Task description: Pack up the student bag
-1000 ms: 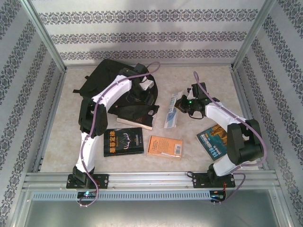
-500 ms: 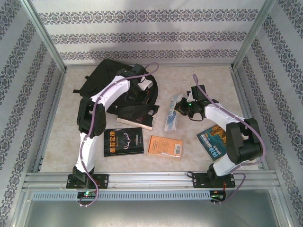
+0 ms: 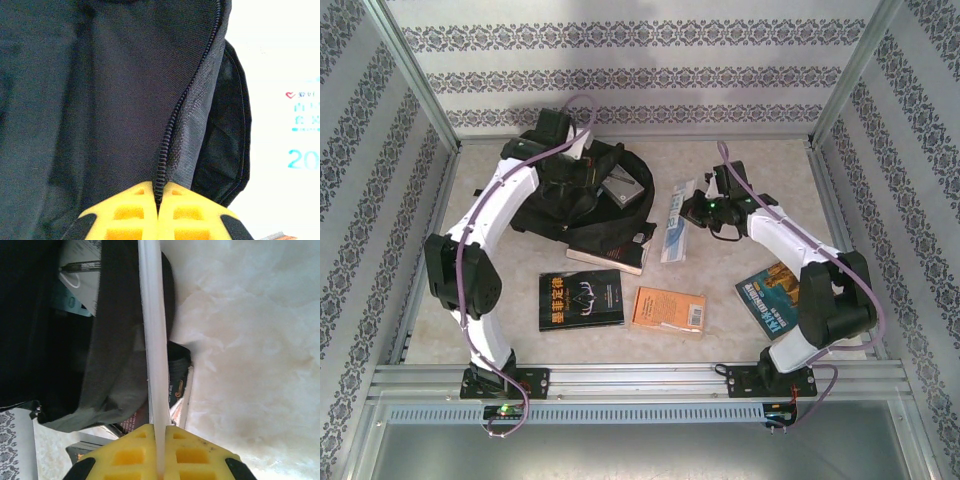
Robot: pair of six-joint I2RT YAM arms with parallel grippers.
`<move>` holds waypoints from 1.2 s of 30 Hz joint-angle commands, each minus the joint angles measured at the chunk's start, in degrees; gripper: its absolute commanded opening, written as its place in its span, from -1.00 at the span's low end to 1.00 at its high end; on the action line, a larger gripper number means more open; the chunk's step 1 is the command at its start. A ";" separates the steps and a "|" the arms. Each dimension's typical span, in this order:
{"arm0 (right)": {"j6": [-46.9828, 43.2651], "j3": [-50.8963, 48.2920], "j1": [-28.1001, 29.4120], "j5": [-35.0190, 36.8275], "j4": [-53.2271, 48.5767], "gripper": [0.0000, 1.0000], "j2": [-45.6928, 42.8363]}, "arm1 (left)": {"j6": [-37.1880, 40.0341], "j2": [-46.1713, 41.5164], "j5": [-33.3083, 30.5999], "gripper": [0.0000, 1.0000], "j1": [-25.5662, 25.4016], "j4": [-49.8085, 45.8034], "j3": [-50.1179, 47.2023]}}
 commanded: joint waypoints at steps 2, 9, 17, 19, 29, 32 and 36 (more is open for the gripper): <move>-0.01 5.28 1.29 0.17 -0.61 -1.00 -0.91 | -2.88 -2.23 -1.49 -1.00 0.94 3.36 -3.81; 7.74 14.62 3.28 -2.38 2.80 -1.00 5.05 | -7.81 -7.10 1.84 -1.00 2.11 8.60 -9.68; 15.67 30.66 7.21 -4.30 6.02 -1.00 21.72 | -12.86 -6.71 8.50 -1.00 6.15 10.96 -10.92; 18.16 33.22 8.22 -5.08 8.98 -1.00 25.18 | -14.61 -5.58 11.93 -1.00 7.03 12.02 -11.27; 20.89 42.51 12.68 -4.17 9.90 -1.00 32.33 | -15.14 0.63 19.56 0.00 7.49 9.97 -6.35; 20.58 42.62 13.16 -4.42 9.81 -1.00 32.11 | -14.36 1.86 19.30 0.12 7.50 8.62 -4.23; 20.02 41.95 13.61 -4.38 9.41 -1.00 31.74 | -13.14 3.57 16.97 0.12 7.49 6.55 -1.04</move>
